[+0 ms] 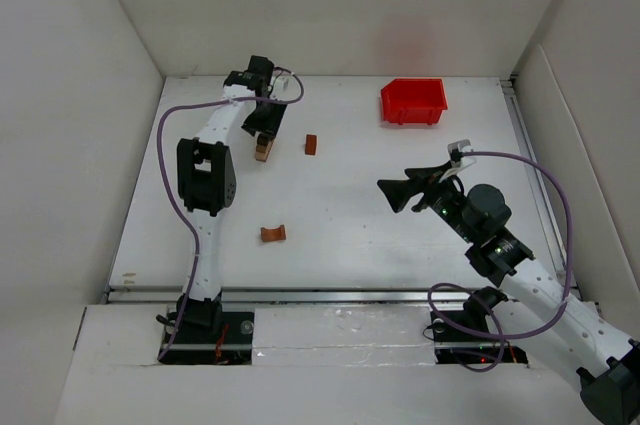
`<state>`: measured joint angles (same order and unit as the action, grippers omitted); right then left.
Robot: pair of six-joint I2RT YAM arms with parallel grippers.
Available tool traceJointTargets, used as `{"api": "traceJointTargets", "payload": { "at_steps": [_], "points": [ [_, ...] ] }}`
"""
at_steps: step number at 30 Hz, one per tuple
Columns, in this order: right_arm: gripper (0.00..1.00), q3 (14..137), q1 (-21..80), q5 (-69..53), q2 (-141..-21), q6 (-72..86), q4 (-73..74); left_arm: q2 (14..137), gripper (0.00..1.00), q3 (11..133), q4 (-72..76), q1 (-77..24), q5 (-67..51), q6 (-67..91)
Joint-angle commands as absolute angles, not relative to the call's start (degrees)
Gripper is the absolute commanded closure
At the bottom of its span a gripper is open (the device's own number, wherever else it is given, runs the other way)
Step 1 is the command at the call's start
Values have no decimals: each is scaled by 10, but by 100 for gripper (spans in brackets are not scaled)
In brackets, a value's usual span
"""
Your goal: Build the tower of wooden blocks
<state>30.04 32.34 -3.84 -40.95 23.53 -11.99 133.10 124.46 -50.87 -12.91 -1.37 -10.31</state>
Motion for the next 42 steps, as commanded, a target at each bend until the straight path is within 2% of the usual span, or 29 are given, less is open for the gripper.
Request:
{"api": "traceJointTargets", "payload": {
  "at_steps": [1,5,7,10,11,15,17,21,25,27,28,30,31,35,42],
  "points": [
    [0,306,329,-33,-406,226,-135,1232,1,1257,-519,-129,16,-71],
    [0,309,329,-23,-408,226,-128,1159,1,1245,-520,-136,51,-54],
    [0,310,329,-19,-410,229,-125,1089,1,1226,-502,-158,117,-34],
    [0,314,329,-23,-414,223,-126,970,1,1119,-425,-152,119,-4],
    [0,316,329,-22,-416,222,-123,935,1,1039,-402,-143,99,47],
    [0,322,335,-38,-425,206,-126,776,1,826,-288,-79,-205,87],
    [0,332,344,-44,-442,204,-127,709,1,748,-265,-79,-222,102],
    [2,394,419,-19,-548,191,-98,633,1,684,-285,-79,-92,170],
    [7,487,525,61,-735,194,-48,560,1,646,-301,-79,25,223],
    [12,537,553,62,-795,211,-29,533,1,609,-296,-79,66,232],
    [19,554,559,60,-846,215,-25,505,1,595,-284,-79,86,248],
    [26,590,581,73,-889,224,-4,462,1,543,-272,-79,151,266],
    [32,634,597,109,-924,226,17,436,1,514,-251,-79,165,274],
    [37,681,612,131,-1003,234,53,408,1,456,-221,-79,158,270],
    [42,765,631,116,-1108,259,64,448,1,457,-195,-79,94,235]
  ]
}}
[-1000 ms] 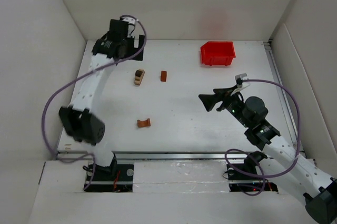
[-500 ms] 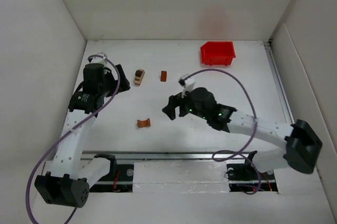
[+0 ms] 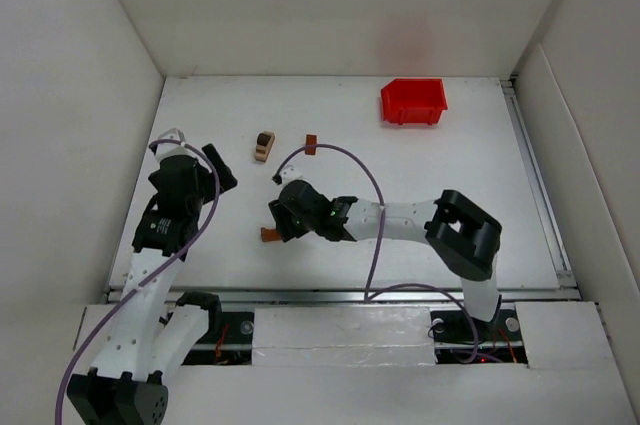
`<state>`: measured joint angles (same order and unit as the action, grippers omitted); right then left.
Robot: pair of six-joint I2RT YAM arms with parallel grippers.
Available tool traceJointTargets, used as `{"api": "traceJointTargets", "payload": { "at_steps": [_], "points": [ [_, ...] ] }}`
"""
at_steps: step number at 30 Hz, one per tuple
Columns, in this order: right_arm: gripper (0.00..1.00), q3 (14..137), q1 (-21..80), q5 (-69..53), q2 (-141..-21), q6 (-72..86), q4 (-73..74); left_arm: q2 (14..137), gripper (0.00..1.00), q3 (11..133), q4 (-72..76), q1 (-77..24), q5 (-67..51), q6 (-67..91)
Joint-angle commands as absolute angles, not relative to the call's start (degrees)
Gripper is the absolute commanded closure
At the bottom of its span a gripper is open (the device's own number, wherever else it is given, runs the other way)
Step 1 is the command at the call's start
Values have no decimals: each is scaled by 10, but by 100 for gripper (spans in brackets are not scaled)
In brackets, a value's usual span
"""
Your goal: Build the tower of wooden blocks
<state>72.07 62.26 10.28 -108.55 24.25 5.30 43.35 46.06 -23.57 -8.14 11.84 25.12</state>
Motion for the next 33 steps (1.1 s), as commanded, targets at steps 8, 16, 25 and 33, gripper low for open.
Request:
{"api": "traceJointTargets", "payload": {
  "at_steps": [8,16,25,33],
  "points": [
    [56,852,636,133,-1185,277,112,470,1,460,-187,-79,53,216],
    [94,820,642,145,-1165,293,126,450,1,454,-181,-79,46,214],
    [100,745,636,185,-1067,251,73,468,1,451,-175,-79,9,218],
    [100,650,599,174,-938,153,-16,500,1,435,-137,-79,-171,279]
  ]
}}
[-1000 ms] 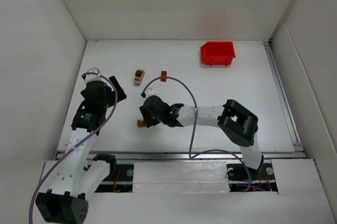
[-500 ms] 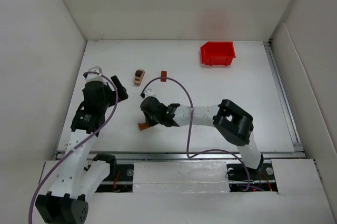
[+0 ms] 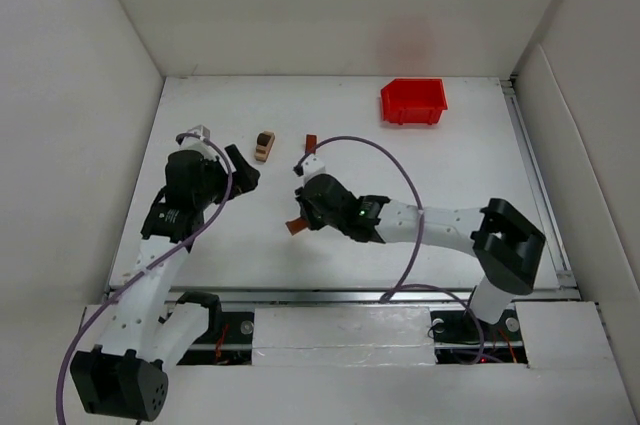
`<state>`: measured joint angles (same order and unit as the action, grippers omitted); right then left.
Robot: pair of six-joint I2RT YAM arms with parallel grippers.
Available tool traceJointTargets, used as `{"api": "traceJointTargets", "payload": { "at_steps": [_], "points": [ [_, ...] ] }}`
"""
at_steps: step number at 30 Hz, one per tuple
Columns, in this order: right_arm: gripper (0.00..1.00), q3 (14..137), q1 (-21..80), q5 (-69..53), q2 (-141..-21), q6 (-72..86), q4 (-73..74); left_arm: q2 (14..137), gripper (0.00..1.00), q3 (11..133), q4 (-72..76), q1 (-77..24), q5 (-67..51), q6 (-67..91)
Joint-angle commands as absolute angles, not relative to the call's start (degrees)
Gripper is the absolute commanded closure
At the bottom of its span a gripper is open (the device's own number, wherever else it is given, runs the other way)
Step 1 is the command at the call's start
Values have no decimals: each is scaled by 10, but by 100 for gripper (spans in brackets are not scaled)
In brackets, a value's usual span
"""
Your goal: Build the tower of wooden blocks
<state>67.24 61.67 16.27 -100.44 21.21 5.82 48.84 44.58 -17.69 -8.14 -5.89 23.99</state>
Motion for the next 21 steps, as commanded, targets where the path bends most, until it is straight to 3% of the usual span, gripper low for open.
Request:
{"api": "traceJointTargets", "payload": {
  "at_steps": [1,5,12,21],
  "points": [
    [100,605,589,152,-878,118,-64,512,1,424,-96,-79,-235,331],
    [100,546,575,142,-792,28,-132,543,1,406,-15,-79,-382,421],
    [100,408,540,36,-628,-96,-351,556,1,348,274,-112,-518,680],
    [100,465,540,-108,-640,-130,-388,549,1,338,467,-113,-591,887]
  ]
}}
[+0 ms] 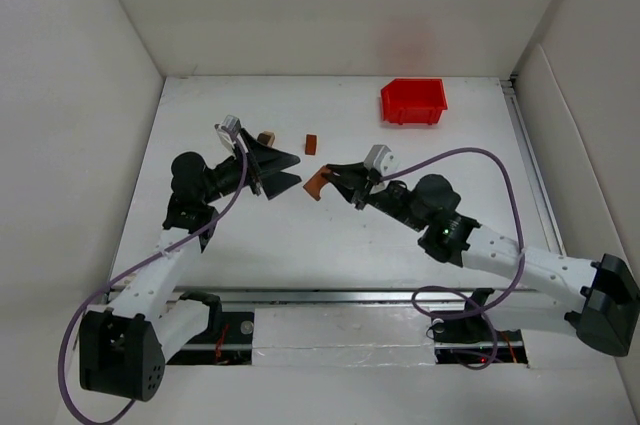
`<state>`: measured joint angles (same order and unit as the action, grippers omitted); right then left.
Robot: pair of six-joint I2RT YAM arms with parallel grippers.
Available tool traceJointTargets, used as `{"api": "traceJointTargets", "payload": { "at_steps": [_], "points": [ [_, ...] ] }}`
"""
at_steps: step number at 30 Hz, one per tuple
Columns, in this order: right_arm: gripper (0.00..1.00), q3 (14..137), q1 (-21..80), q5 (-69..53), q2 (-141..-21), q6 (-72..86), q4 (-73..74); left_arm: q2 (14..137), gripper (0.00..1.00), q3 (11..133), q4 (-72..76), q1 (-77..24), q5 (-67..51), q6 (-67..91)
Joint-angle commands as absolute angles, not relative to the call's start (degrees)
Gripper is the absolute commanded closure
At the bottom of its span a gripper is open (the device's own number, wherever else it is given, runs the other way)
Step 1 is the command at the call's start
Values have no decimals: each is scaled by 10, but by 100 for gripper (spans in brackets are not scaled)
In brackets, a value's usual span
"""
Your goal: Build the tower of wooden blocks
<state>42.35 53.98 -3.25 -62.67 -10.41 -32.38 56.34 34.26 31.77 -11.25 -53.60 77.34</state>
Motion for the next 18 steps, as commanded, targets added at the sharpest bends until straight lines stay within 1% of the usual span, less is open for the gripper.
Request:
{"api": "traceJointTargets", "payload": {
  "at_steps": [1,4,5,6,8,12,14,17,18],
  "points": [
    [100,468,540,-118,-645,-129,-399,547,1,338,464,-113,-591,895],
    [100,474,540,-142,-652,-114,-440,538,2,331,450,-113,-597,909],
    [100,476,540,-146,-658,-112,-446,534,2,325,461,-113,-599,939],
    [100,480,540,-149,-661,-111,-457,531,4,319,497,-113,-600,960],
    [100,490,540,-152,-670,-106,-466,522,7,311,511,-113,-597,985],
    [100,510,540,-171,-685,-97,-491,514,9,327,488,-113,-599,978],
    [100,525,540,-178,-693,-98,-490,513,12,330,492,-113,-598,982],
    [100,528,540,-186,-709,-96,-497,512,21,331,507,-113,-591,996],
    [100,527,540,-197,-710,-94,-504,512,26,333,526,-113,-590,999]
  ]
}}
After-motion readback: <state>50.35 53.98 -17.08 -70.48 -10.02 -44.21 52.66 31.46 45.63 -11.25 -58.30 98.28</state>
